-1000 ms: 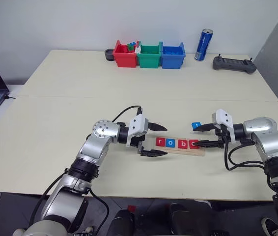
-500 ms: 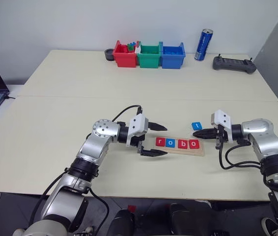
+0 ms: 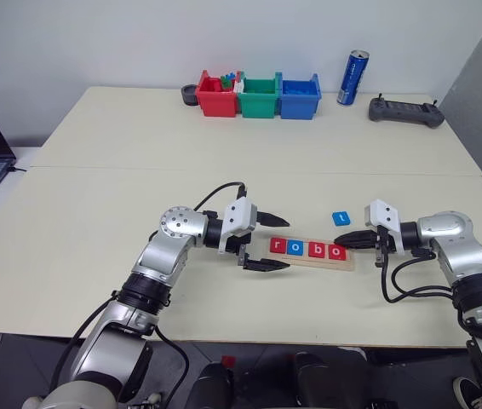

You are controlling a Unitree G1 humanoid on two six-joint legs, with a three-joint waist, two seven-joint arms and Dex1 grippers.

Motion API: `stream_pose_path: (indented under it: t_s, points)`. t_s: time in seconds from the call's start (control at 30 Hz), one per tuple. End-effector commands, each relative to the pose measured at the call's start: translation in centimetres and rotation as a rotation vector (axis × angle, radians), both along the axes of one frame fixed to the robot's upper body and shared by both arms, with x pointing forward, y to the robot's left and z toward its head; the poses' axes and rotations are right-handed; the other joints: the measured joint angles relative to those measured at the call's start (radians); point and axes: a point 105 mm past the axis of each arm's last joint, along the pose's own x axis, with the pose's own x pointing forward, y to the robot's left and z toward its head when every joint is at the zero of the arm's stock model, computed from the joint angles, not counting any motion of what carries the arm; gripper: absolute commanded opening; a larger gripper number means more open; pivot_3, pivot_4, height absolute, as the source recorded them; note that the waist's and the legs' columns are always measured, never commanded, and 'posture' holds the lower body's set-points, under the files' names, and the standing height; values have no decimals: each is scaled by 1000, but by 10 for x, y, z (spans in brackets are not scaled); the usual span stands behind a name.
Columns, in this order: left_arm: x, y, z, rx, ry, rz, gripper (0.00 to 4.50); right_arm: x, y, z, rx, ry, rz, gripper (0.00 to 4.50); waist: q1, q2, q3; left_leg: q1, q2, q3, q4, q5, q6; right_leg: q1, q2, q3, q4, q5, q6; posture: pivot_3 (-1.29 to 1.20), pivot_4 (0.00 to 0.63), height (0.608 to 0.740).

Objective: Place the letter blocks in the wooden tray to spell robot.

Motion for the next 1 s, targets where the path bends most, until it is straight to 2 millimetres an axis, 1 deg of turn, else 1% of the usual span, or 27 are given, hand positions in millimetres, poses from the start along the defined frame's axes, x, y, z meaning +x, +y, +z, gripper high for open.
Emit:
stream_pose_path:
  t_s: [0.03, 0.2, 0.3, 0.33, 0.37, 0.4, 0.43, 0.6, 0.7, 0.73, 0.77, 0.8, 0.83, 0.9, 1.0]
  points:
    - [2, 0, 12, -16, -43, -9, 4500, -2, 0, 10, 4, -20, 16, 29, 0, 0, 0, 0, 0, 0, 0, 0, 0, 0, 0, 0, 0, 0, 0, 0, 150, 740]
    - [1, -1, 11, -18, -42, -14, 4500, 11, 6, 32, 64, -59, -33, 29, 0, 0, 0, 0, 0, 0, 0, 0, 0, 0, 0, 0, 0, 0, 0, 0, 150, 740]
    - [1, -2, 11, -19, -44, -15, 4500, 18, 1, 42, 59, -94, -83, 29, 0, 0, 0, 0, 0, 0, 0, 0, 0, 0, 0, 0, 0, 0, 0, 0, 150, 740]
    - [1, -2, 12, -20, -45, -15, 4500, 19, -1, 45, 71, -96, -107, 380, 1, 0, 0, 0, 0, 0, 0, 0, 0, 0, 0, 0, 0, 0, 0, 0, 150, 740]
    - [1, -2, 12, -20, -45, -14, 4500, 19, -4, 47, 77, -95, -124, 589, 1, 0, 0, 0, 0, 0, 0, 0, 0, 0, 0, 0, 0, 0, 0, 0, 150, 740]
    - [0, -1, 12, -20, -46, -13, 4500, 17, -6, 47, 77, -97, -133, 950, 1, 0, 0, 0, 0, 0, 0, 0, 0, 0, 0, 0, 0, 0, 0, 0, 150, 740]
    - [0, 0, 11, -19, -46, -13, 4500, 15, -8, 46, 76, -100, -145, 1236, 1, 0, 0, -1, 0, 0, 0, 0, 0, 0, 0, 0, 0, 0, 0, 0, 150, 740]
    - [-1, 1, 11, -17, -43, -12, 4500, 5, -14, 40, 90, -94, -189, 2992, 3, 0, 0, -2, 0, -1, 0, 0, 0, 0, -1, -1, -1, 0, 0, 0, 150, 740]
    - [-2, 1, 10, -15, -42, -15, 4500, -5, -19, 38, 56, -101, -161, 4039, 3, 0, 0, -2, -1, -1, 0, 0, 0, -1, -1, -1, 0, 0, 0, 0, 150, 740]
    - [-1, 0, 10, -16, -42, -16, 4500, -7, -21, 40, 46, -107, -152, 4309, 3, 0, 0, -2, -1, -1, 0, 0, 0, -1, -1, -1, 0, 0, 0, 0, 150, 740]
    - [-1, 0, 10, -16, -43, -17, 4500, -12, -23, 41, 41, -99, -134, 4444, 2, 0, 0, -2, -1, -1, 0, 0, 0, -1, -1, -1, 0, 0, 0, 0, 150, 740]
    - [-1, -1, 11, -17, -44, -18, 4500, -14, -24, 43, 37, -92, -121, 4444, 2, 0, 0, -2, -1, -1, 0, 0, 0, -1, -1, -1, 0, 0, 0, 0, 150, 740]
    - [-1, -1, 11, -18, -44, -19, 4500, -18, -25, 42, 18, -93, -101, 4354, 2, 0, 0, -1, -1, -1, 0, 0, 0, -1, -1, -1, 0, 0, 0, 0, 150, 740]
    - [-1, -1, 11, -19, -44, -21, 4500, -23, -27, 39, 0, -87, -76, 3878, 0, 0, 0, -1, 0, -1, 0, 0, 0, -1, 0, -1, 0, 0, 0, 0, 150, 740]
    - [-1, -2, 11, -19, -43, -23, 4500, -28, -28, 33, 2, -66, -60, 2842, 1, 0, 0, -1, 0, -1, 0, 0, 0, -1, 0, -1, 0, 0, 0, 0, 150, 740]
